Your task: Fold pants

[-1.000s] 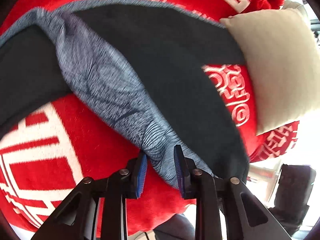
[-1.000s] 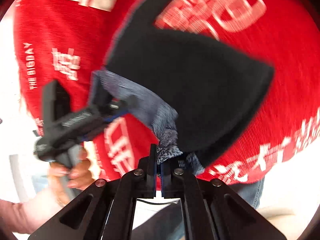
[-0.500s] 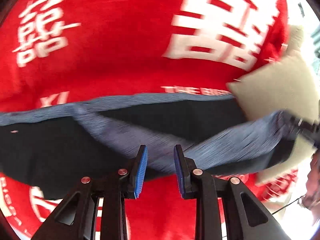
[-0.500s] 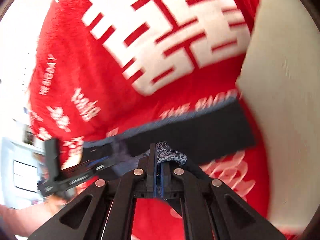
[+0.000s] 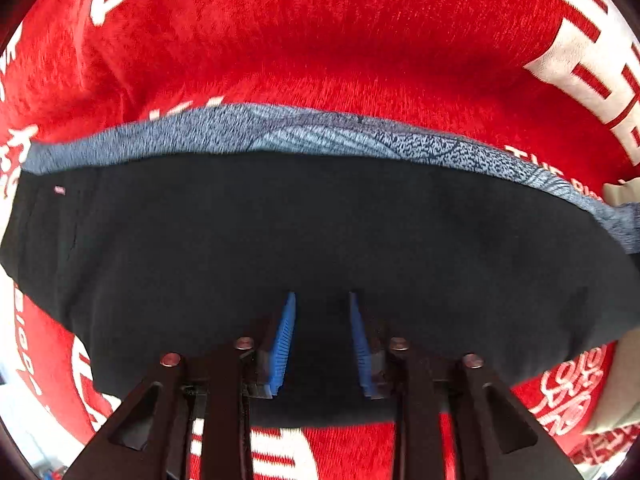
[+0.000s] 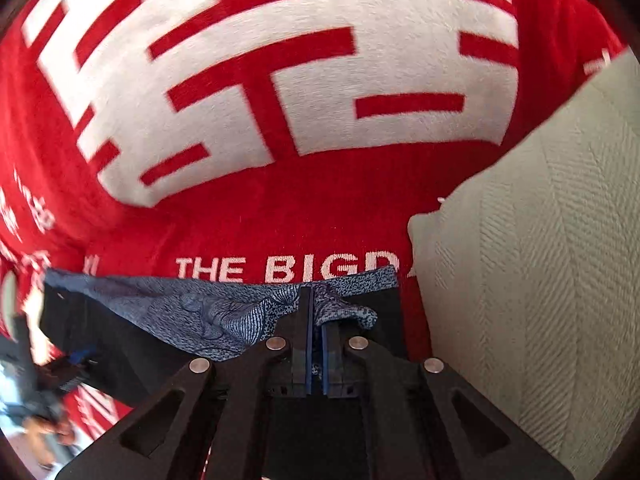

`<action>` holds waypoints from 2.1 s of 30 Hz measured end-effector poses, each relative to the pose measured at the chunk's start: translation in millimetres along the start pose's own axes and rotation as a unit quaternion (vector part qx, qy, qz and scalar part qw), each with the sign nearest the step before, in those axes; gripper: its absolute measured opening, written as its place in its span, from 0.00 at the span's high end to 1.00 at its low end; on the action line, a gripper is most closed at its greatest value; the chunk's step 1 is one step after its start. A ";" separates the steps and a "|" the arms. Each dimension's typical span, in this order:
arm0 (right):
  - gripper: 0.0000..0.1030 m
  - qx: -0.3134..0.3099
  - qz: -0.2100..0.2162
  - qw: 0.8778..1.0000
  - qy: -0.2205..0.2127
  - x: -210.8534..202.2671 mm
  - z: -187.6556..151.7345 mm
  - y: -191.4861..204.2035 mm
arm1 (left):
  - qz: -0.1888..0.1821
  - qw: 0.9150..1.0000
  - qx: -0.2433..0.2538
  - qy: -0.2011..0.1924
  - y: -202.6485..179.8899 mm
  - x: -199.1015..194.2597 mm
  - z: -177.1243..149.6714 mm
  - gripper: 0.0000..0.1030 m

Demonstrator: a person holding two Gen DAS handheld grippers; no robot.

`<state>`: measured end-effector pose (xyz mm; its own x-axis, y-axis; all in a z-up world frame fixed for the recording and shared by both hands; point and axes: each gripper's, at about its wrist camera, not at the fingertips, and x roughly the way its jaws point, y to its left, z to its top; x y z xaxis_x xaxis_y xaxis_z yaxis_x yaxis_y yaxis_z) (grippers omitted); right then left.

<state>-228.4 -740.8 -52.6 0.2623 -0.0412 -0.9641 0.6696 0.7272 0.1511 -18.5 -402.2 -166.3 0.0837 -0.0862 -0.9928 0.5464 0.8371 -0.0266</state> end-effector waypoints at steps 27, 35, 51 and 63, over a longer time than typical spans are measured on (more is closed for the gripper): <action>0.71 0.009 -0.044 0.999 0.015 52.4 -56.2 0.0 | 0.062 0.997 0.000 -0.037 20.4 25.9 72.2 0.04; 0.62 -0.007 -0.111 0.993 0.027 50.3 -65.1 37.9 | 0.076 0.994 -0.041 -0.067 90.7 9.5 111.3 0.00; 0.54 -0.070 -0.040 0.996 0.034 68.5 -153.1 267.7 | 0.163 0.982 -0.087 -0.045 300.8 63.1 118.8 0.00; 0.39 -0.109 0.018 0.993 0.036 102.9 -152.5 381.6 | 0.137 0.989 -0.006 -0.054 356.6 33.0 42.4 0.00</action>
<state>-51.9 -363.1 -127.4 0.2280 0.0297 -0.9732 0.4929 0.8585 0.1417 214.4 -129.5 -203.6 0.3158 0.0886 -0.9447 0.4815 0.8429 0.2401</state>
